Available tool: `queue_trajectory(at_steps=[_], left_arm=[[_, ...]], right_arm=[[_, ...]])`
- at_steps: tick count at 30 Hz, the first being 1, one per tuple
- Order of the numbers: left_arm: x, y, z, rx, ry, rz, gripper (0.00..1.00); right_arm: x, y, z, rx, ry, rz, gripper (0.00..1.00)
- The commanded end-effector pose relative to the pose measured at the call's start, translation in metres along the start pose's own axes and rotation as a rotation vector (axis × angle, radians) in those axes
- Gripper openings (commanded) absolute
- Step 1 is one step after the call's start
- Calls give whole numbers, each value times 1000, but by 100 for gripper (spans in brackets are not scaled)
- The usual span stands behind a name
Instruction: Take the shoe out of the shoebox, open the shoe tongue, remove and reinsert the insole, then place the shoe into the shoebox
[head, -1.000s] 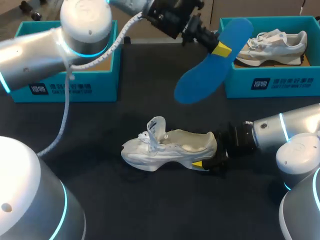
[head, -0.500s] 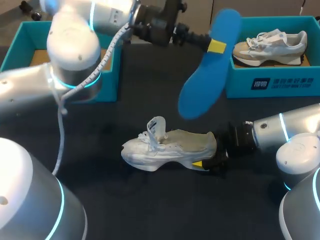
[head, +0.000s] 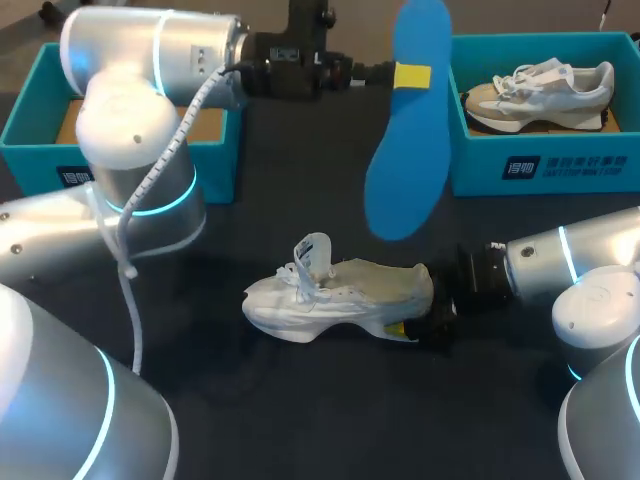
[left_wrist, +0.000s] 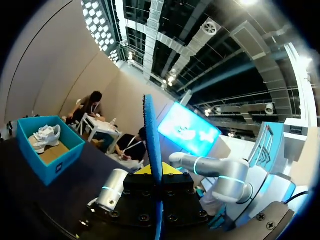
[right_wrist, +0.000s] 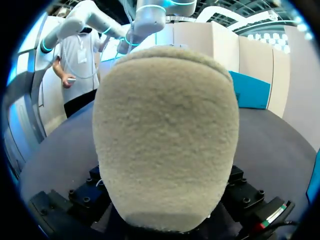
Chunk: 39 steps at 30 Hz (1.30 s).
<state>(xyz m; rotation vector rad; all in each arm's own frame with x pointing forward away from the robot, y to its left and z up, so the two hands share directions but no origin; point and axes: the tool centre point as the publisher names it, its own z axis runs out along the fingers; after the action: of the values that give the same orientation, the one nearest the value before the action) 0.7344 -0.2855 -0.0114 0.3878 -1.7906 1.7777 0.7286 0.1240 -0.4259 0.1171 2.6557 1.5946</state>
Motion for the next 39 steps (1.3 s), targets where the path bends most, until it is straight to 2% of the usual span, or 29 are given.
queue_trajectory(at_steps=[1, 13, 19, 26, 33, 39], left_arm=[[1, 3, 1, 46, -2, 1, 0], [1, 3, 1, 46, -2, 1, 0], [20, -2, -7, 87, 12, -158, 0], [40, 1, -17, 34, -4, -303, 0], [50, 9, -25, 25, -24, -338, 0], [63, 14, -25, 68, -38, -357, 0]], right_arm=[[0, -1, 5, 7, -2, 1, 0], [0, -1, 5, 7, -2, 1, 0], [0, -1, 5, 7, -2, 1, 0], [0, -1, 5, 7, -2, 1, 0], [0, -1, 5, 7, -2, 1, 0], [0, -1, 5, 7, -2, 1, 0]])
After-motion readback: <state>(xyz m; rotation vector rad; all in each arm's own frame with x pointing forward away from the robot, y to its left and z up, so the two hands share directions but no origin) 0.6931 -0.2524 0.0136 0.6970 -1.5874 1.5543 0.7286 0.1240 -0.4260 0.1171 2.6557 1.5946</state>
